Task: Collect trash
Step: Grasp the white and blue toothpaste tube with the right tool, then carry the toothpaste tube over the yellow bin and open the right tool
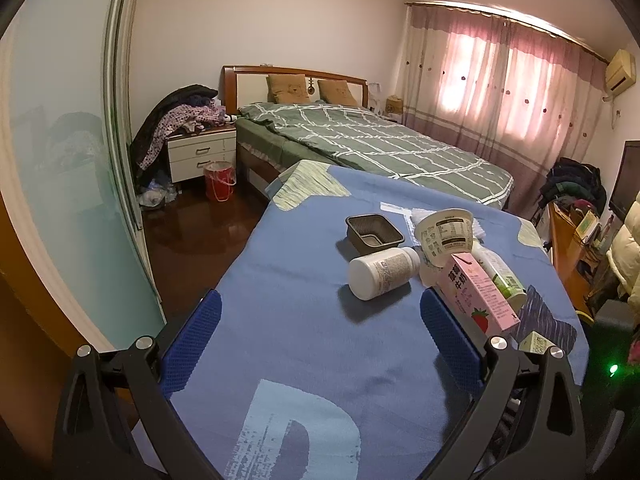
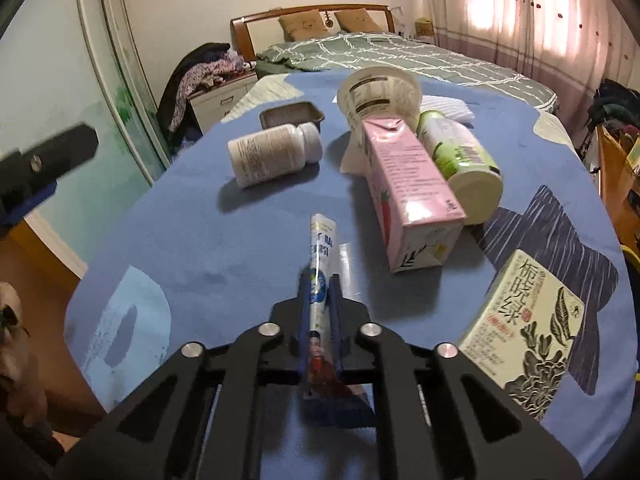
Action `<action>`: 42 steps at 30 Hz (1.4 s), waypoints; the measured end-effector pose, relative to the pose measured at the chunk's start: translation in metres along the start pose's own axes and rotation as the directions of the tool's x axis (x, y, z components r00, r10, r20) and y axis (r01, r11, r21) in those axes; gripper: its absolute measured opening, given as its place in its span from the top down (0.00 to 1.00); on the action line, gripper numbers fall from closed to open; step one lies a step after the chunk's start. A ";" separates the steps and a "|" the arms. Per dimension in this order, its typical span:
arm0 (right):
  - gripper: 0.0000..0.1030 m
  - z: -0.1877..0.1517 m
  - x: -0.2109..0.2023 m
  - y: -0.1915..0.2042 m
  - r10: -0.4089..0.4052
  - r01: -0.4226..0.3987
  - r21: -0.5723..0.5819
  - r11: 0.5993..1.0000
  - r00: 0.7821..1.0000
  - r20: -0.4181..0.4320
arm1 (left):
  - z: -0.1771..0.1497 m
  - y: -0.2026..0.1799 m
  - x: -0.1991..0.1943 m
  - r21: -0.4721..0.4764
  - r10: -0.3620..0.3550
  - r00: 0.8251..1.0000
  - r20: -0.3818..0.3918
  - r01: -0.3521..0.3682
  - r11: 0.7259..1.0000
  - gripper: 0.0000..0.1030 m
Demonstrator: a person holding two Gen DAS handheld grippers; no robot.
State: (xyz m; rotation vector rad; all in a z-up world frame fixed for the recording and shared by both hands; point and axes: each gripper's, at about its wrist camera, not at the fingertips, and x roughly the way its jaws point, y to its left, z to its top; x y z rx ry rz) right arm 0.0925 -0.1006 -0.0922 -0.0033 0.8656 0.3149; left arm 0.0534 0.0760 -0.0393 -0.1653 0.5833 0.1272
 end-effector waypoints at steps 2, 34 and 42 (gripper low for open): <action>0.95 0.001 -0.005 -0.004 0.011 -0.011 0.011 1.000 1.000 0.013 | 0.000 -0.002 0.000 0.004 -0.001 1.000 0.000 0.001 1.000 0.05; 0.95 -0.021 -0.097 -0.316 -0.550 0.437 0.556 0.707 0.834 0.044 | -0.029 -0.130 0.015 0.244 -0.180 0.975 -0.131 0.207 0.947 0.05; 0.87 -0.042 -0.088 -0.369 -0.617 0.491 0.659 0.570 0.785 -0.051 | -0.051 -0.181 0.016 0.340 -0.247 0.947 -0.206 0.306 0.889 0.05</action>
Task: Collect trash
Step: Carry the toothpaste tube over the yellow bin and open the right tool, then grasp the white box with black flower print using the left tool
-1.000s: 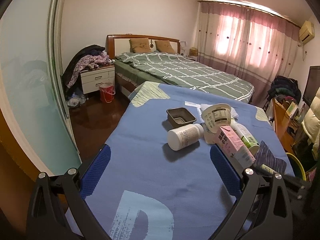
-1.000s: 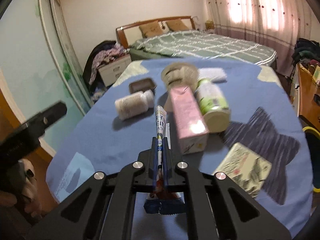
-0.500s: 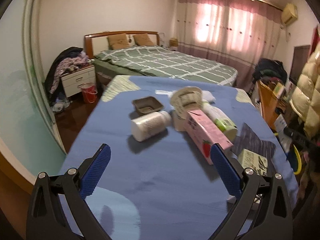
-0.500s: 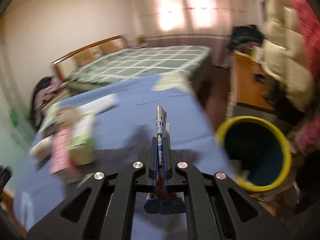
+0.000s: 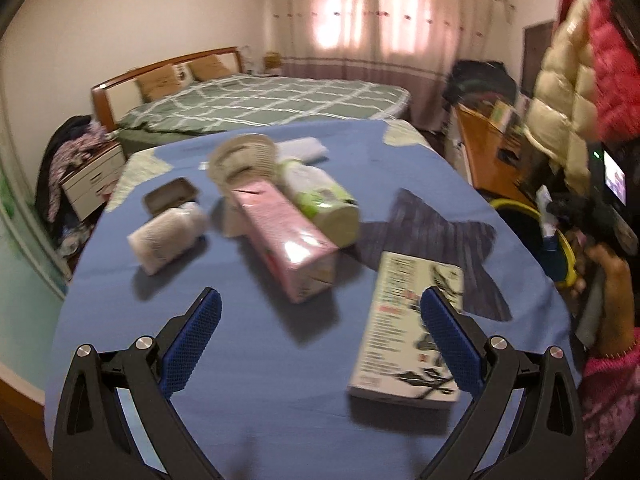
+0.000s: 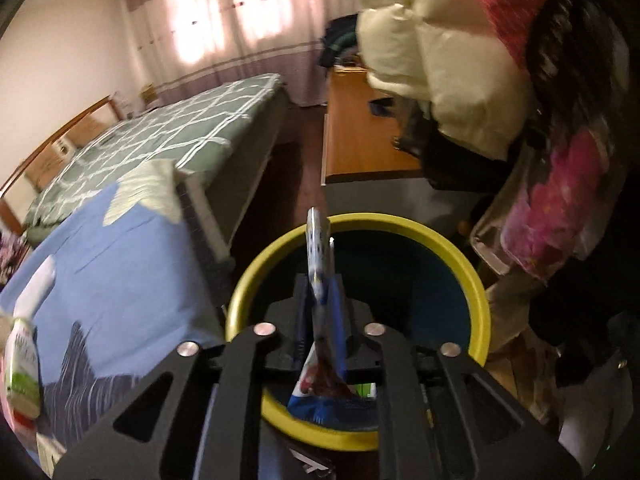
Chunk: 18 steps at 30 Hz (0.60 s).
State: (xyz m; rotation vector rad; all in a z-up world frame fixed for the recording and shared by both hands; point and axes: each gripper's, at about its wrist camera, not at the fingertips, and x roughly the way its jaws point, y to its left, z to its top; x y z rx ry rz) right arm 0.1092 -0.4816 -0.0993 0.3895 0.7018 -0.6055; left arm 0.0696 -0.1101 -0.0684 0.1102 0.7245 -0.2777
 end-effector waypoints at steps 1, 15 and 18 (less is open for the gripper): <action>0.87 -0.001 0.001 -0.002 -0.003 0.003 0.007 1.000 1.000 0.001 | 0.000 -0.006 0.001 0.013 -0.011 1.000 -0.007 0.011 1.000 0.05; 0.82 -0.006 -0.004 0.002 0.005 -0.006 0.009 1.000 1.000 0.013 | -0.014 -0.038 0.030 0.073 -0.097 0.986 -0.133 0.107 0.992 0.05; 0.82 -0.005 -0.004 0.002 0.005 -0.005 0.003 1.000 1.000 0.015 | -0.016 -0.044 0.041 0.081 -0.104 0.981 -0.161 0.118 0.990 0.05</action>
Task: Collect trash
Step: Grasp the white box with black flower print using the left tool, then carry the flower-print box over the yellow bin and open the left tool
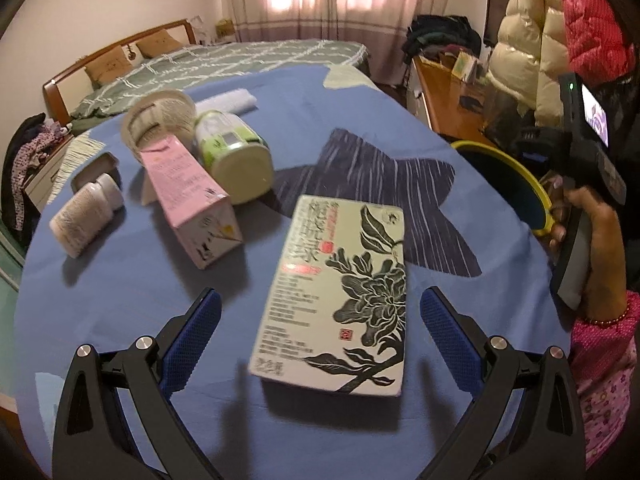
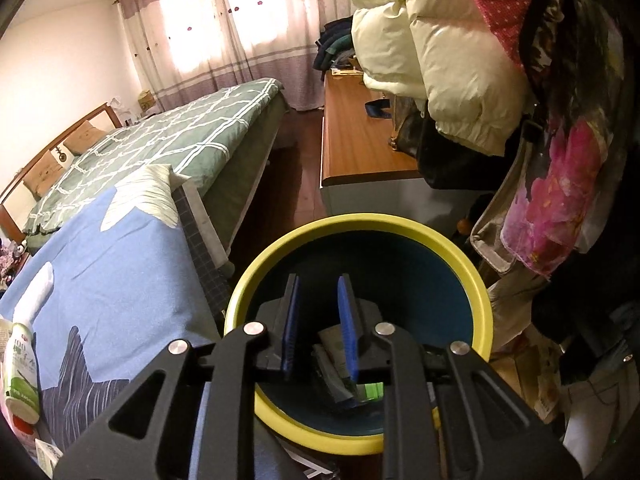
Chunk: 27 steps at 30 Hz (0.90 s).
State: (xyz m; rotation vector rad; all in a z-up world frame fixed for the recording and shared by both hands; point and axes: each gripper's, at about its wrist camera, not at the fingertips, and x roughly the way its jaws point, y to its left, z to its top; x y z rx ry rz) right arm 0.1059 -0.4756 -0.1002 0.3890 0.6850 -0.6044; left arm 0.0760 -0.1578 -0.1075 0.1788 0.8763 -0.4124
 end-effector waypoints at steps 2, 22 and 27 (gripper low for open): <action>0.82 0.000 0.000 0.002 0.003 -0.003 -0.004 1.000 1.000 0.000 | 0.001 -0.002 0.008 0.003 0.011 1.000 -0.014 -0.011 1.000 0.05; 0.82 -0.005 -0.013 -0.016 0.059 -0.059 0.004 0.998 0.998 0.006 | 0.023 -0.013 0.029 0.014 0.007 0.999 -0.032 -0.007 1.000 0.31; 0.82 -0.005 -0.025 -0.036 0.065 -0.066 0.013 0.998 0.998 0.012 | 0.047 -0.035 0.027 0.045 -0.018 1.000 0.008 0.018 0.999 0.31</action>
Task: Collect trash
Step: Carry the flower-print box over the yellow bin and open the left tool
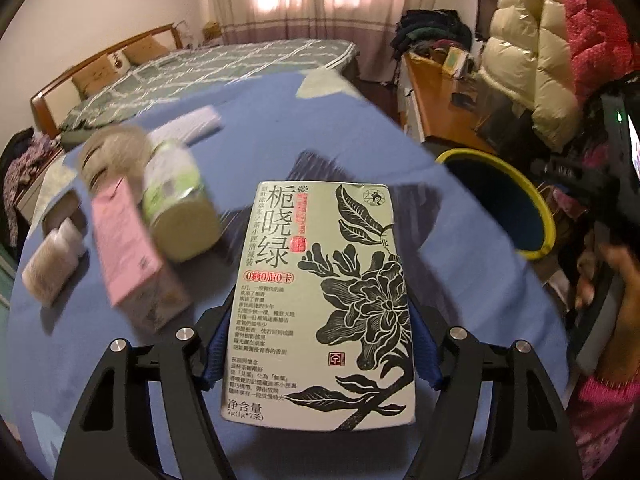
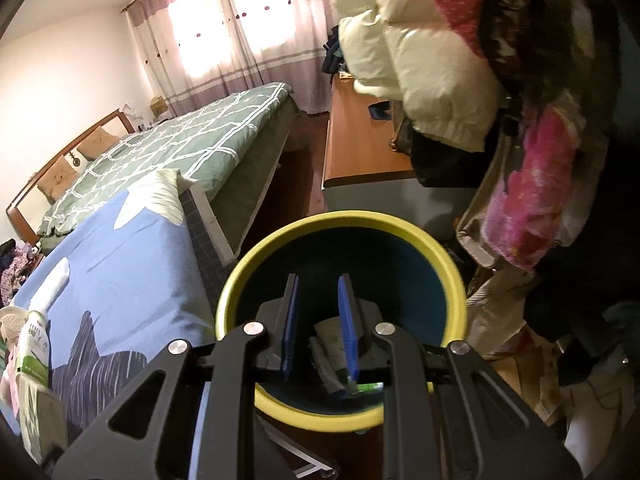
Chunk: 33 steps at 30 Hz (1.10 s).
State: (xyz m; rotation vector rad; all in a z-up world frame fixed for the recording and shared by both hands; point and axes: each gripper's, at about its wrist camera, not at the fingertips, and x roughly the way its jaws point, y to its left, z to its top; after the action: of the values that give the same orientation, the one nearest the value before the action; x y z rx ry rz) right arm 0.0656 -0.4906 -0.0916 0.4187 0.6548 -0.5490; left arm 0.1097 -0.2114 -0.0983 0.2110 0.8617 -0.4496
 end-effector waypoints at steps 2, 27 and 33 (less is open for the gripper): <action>0.82 0.000 -0.005 -0.008 -0.002 0.002 0.003 1.000 1.000 0.006 | 0.012 -0.014 0.001 0.023 -0.017 1.000 0.014 0.016 1.000 0.31; 0.82 -0.004 -0.010 -0.106 -0.026 0.028 0.106 0.994 1.000 -0.018 | 0.115 -0.218 0.098 0.235 -0.189 0.979 -0.076 0.202 0.951 0.30; 0.71 -0.005 -0.009 -0.113 -0.042 0.044 0.115 0.992 0.999 -0.019 | 0.122 -0.228 0.105 0.221 -0.177 0.983 -0.056 0.185 0.958 0.14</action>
State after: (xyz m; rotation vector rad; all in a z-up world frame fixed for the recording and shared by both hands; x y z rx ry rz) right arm -0.0099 -0.5732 -0.1110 0.5188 0.6514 -0.6266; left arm 0.1472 -0.4880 -0.1010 0.3514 0.8686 -0.7188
